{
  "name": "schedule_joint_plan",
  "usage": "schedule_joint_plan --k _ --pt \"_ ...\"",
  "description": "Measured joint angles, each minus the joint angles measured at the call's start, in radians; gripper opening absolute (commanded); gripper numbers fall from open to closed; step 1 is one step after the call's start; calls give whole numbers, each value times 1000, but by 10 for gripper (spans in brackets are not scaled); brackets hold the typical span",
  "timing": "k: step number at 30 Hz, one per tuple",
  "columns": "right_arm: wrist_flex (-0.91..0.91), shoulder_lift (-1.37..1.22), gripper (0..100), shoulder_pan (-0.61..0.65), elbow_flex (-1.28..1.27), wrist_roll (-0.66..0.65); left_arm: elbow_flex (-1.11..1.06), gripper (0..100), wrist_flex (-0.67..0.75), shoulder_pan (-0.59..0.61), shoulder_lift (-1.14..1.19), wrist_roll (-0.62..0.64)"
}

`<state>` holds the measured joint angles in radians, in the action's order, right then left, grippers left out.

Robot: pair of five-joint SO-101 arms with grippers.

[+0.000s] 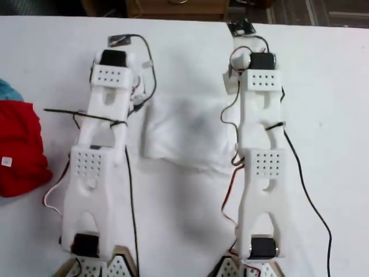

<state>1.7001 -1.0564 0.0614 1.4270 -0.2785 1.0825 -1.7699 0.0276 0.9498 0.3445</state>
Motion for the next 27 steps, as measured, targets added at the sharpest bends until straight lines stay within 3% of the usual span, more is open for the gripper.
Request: schedule_joint_plan --k 6,15,20,27 --pt "49 17 19 94 46 0 -224 81 -2 106 -91 -8" --pt "49 281 19 405 -414 0 -663 80 -2 396 -393 -106" --pt "49 354 19 540 -626 0 -732 80 -2 503 -420 -157" --pt "49 364 19 555 -720 68 -732 80 -2 519 -420 -158"
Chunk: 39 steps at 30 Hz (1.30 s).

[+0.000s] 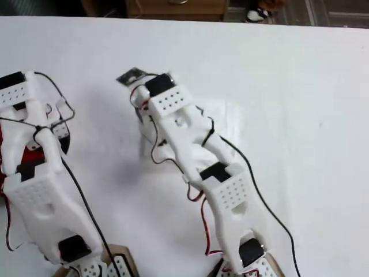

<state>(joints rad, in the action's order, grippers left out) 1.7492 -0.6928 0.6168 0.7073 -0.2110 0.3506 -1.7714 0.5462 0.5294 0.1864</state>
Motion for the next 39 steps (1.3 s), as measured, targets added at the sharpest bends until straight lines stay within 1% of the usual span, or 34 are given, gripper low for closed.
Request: schedule_joint_plan --k 5,9,16,24,31,35,39 --pt "-2 0 19 51 -52 5 -2 80 0 -2 0 -3" --pt "-55 0 19 100 -103 5 -2 80 0 5 0 -3" --pt "-155 0 19 97 -206 5 -2 80 0 5 0 -3" --pt "-227 0 19 101 -221 5 -2 80 0 5 0 -3" --pt "-232 -44 19 101 -219 5 -2 80 0 5 0 -3" --pt "-157 -44 19 117 -184 5 -2 80 0 5 0 -3" --pt "-54 -25 19 181 -173 5 -2 80 0 5 0 -3"
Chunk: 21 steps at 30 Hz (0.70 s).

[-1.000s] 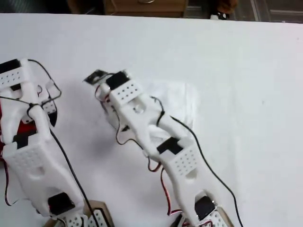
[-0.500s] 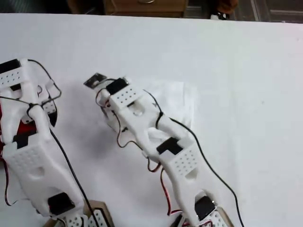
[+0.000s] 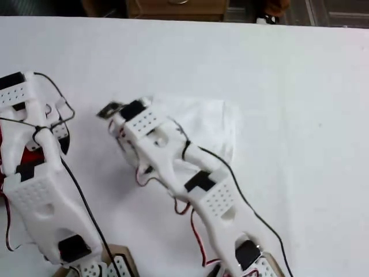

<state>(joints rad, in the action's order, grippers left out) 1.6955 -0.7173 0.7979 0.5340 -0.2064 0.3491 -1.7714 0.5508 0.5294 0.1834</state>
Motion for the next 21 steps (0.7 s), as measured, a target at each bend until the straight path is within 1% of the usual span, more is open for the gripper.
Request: schedule_joint_plan --k 3,5,8,10,13,16,18,21 --pt "23 40 19 31 23 0 0 80 0 0 0 0" --pt "26 92 19 31 43 -2 0 80 0 0 0 0" --pt "40 160 19 15 55 -41 0 80 0 0 0 0" --pt "49 189 19 -40 55 -54 -3 80 0 0 0 0" --pt "49 198 19 -180 44 -58 -3 80 0 0 0 0" --pt "49 199 19 -301 -23 -84 -3 80 0 0 0 0" --pt "51 199 19 -336 -81 -121 -3 80 0 0 0 0" --pt "48 221 19 -344 -160 -140 -3 80 0 0 0 0"
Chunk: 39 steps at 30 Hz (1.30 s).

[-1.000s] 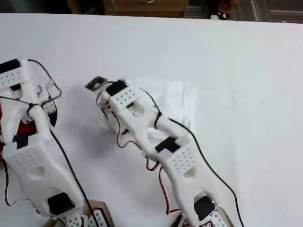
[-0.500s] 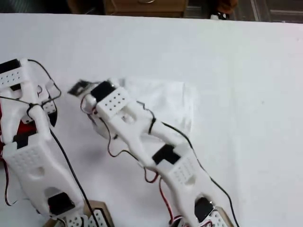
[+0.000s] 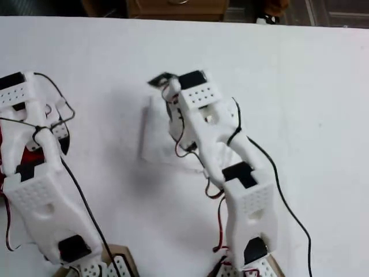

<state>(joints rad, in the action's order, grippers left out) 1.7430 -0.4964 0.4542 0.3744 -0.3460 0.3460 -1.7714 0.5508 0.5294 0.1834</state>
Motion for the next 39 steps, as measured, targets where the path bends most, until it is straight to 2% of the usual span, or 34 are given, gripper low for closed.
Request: schedule_joint_plan --k 12,20,25,28,34,39 --pt "-302 35 19 3 -414 -11 0 80 0 0 0 0" --pt "-275 77 19 6 -436 -11 0 80 0 0 0 0" --pt "-187 239 19 5 -370 -11 0 80 0 0 0 0" --pt "-183 339 19 -41 -328 -31 0 80 0 0 0 0" --pt "-275 361 19 -247 -324 -35 0 80 0 0 0 0" --pt "-226 278 19 -298 -330 -35 0 80 0 -46 0 0"
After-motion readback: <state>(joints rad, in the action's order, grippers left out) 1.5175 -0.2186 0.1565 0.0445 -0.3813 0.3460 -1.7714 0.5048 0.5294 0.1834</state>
